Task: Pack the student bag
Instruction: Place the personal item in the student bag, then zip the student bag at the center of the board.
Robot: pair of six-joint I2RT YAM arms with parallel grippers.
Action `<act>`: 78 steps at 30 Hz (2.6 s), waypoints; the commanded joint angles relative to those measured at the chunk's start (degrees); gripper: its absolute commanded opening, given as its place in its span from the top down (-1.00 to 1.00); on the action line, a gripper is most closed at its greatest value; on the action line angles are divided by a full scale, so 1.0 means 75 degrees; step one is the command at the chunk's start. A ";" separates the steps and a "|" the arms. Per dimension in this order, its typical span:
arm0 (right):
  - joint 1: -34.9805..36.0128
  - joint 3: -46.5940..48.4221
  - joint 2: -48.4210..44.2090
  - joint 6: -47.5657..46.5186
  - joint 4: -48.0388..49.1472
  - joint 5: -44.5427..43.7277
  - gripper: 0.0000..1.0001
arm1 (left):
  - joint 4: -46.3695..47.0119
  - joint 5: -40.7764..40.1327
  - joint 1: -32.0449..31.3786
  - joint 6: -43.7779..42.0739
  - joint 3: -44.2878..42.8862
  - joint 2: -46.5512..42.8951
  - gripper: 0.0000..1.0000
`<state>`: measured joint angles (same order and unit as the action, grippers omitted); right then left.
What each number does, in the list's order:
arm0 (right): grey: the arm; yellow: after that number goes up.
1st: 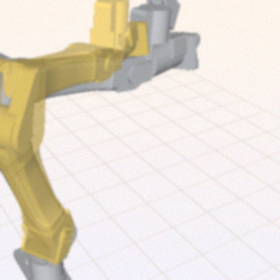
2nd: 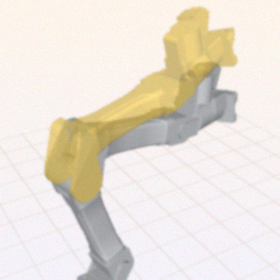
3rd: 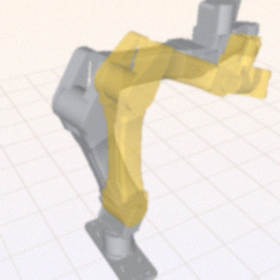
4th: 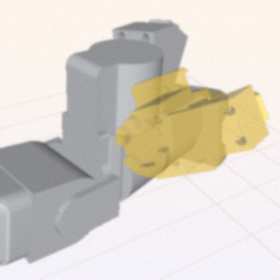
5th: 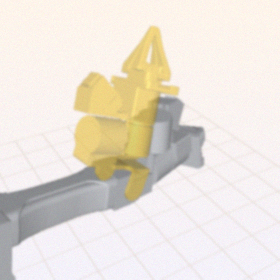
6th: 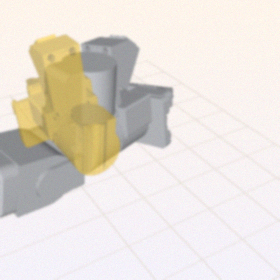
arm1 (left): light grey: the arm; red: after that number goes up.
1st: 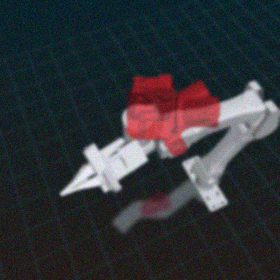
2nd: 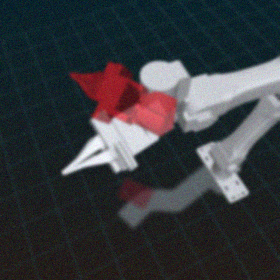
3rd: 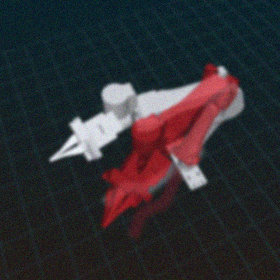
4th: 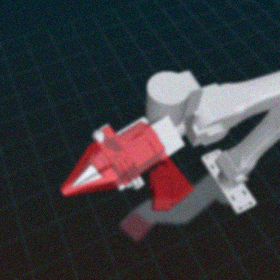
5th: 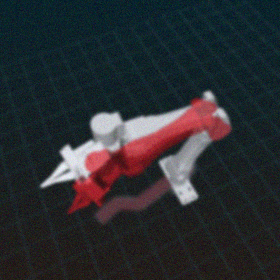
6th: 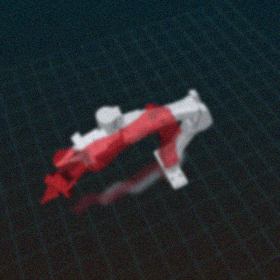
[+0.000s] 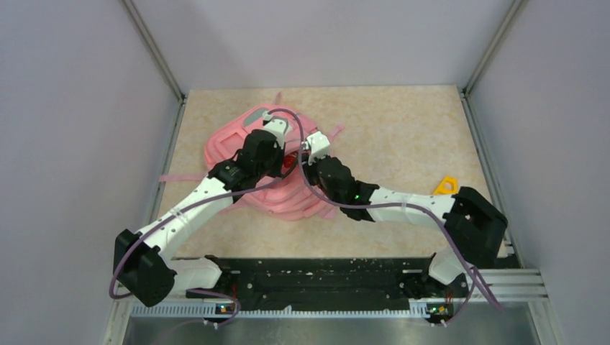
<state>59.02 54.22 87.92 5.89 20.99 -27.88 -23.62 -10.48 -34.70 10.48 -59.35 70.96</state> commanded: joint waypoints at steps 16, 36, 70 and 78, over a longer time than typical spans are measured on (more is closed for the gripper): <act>-0.0233 0.1151 0.1744 -0.0636 0.1277 0.2200 0.36 | 0.0763 0.0167 -0.0091 0.0056 -0.0254 -0.0373 1.00; -0.0226 -0.0625 -0.0167 -0.0143 0.1035 0.2278 -0.53 | 0.0784 0.0097 -0.0099 0.0065 -0.0200 -0.0385 1.00; -0.0318 -0.2330 -0.2690 0.2185 -0.1870 0.1767 -0.49 | 0.3738 -0.0308 -0.1452 0.2637 0.0985 0.0796 -0.33; 0.0285 -0.1853 -0.1638 0.2491 -0.1837 0.0790 -0.24 | 0.3298 -0.1690 -0.1444 0.3486 0.2642 -0.1096 -0.47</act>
<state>58.98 36.21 72.95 22.26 6.37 -16.82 1.93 -15.88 -45.54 32.58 -43.31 68.18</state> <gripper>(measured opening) 0.654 0.717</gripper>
